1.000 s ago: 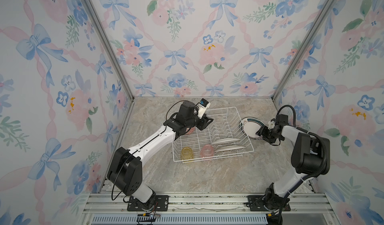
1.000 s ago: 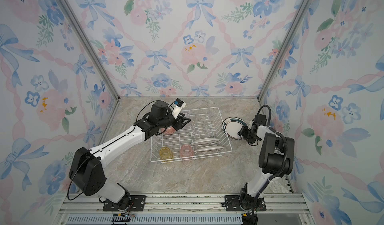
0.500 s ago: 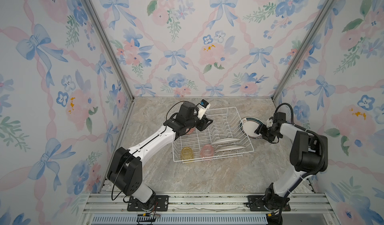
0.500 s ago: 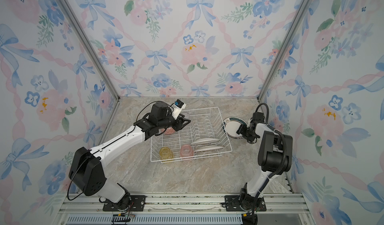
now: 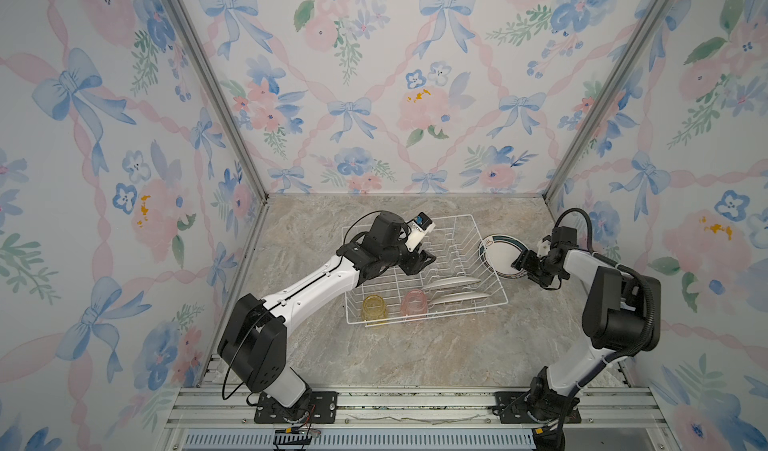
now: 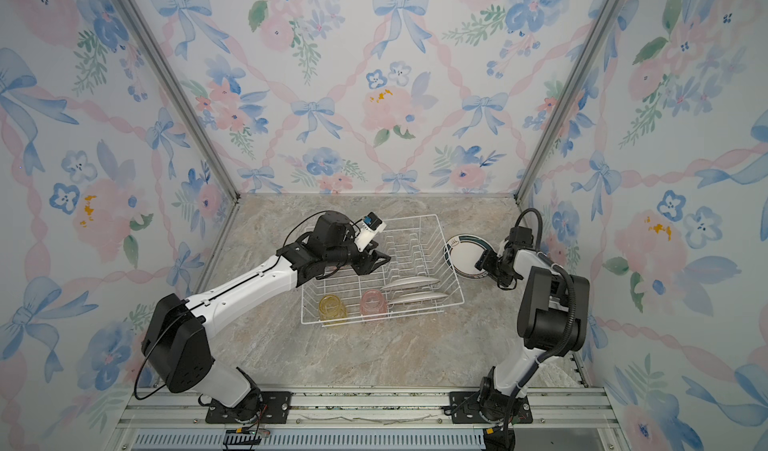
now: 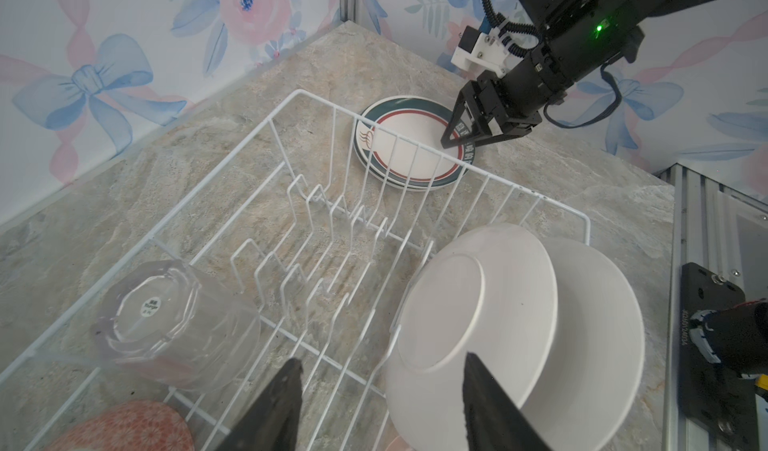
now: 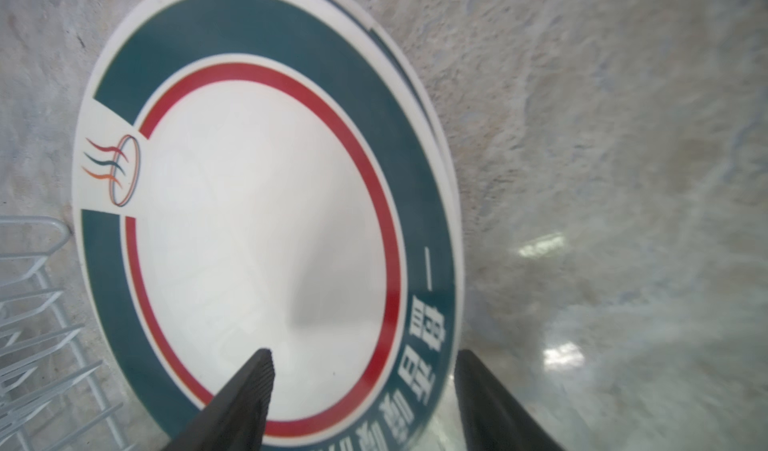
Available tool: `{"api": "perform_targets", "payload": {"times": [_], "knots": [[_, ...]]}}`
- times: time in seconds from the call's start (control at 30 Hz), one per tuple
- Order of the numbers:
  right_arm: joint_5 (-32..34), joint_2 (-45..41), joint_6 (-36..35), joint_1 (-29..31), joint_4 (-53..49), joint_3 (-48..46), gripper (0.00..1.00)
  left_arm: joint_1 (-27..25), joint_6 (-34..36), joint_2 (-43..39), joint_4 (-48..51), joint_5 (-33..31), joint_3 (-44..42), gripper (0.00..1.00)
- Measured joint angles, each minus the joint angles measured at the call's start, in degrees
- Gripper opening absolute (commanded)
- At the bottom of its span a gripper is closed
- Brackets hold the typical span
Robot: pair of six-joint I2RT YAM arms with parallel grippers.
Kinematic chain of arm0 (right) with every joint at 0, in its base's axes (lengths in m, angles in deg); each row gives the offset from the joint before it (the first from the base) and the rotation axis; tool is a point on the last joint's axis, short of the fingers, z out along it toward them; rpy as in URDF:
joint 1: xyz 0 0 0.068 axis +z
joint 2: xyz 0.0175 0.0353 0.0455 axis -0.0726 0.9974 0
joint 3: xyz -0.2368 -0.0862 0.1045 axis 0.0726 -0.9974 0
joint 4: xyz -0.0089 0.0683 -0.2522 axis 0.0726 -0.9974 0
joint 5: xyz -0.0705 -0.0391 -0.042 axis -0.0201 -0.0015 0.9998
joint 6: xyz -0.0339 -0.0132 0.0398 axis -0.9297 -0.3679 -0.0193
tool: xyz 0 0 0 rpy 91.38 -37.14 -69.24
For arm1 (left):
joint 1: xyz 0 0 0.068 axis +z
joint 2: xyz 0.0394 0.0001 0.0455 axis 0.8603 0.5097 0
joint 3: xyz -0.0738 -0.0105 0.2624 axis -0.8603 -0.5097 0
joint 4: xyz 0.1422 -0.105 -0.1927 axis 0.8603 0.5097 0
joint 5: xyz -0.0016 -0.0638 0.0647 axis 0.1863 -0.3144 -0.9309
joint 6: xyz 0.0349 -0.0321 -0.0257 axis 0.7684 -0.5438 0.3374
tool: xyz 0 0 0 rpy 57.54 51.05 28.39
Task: Unload the mixed dishes from the dish rack
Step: 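Open the right gripper and withdraw while the left gripper reaches into the rack, then grasp the green-rimmed white plate in the rack with the left gripper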
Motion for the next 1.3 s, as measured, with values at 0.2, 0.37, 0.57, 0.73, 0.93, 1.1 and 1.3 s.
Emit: {"api": "perform_targets", "payload": {"times": [0.2,0.37,0.57,0.73,0.93,1.1,1.3], "knots": [[-0.7,-10.6,0.1,-2.5,-0.4,-1.4,0.73,-5.5,5.8,-0.3,0.8,-2.9,0.0,0.54],[-2.2,-17.0,0.2,-2.1,-0.4,-1.4,0.73,-11.9,11.8,-0.6,3.5,-5.6,0.3,0.48],[-2.9,-20.7,0.6,-0.6,-1.0,-1.4,0.74,-15.3,16.6,2.6,8.9,-12.0,6.7,0.42],[-3.1,-23.3,0.8,-0.2,-1.4,-1.4,0.75,-16.2,18.5,8.4,11.7,-16.2,10.7,0.39],[-3.1,-24.9,0.8,-0.3,-1.6,-1.4,0.75,-16.2,20.0,11.7,15.0,-17.6,12.1,0.32],[-3.2,-24.9,0.8,-0.3,-1.7,-1.4,0.75,-16.2,21.1,12.5,16.2,-17.9,14.2,0.26],[-3.5,-24.9,0.8,-0.3,-1.7,-1.4,0.75,-16.2,22.5,15.9,17.1,-18.8,17.3,0.24]]}}
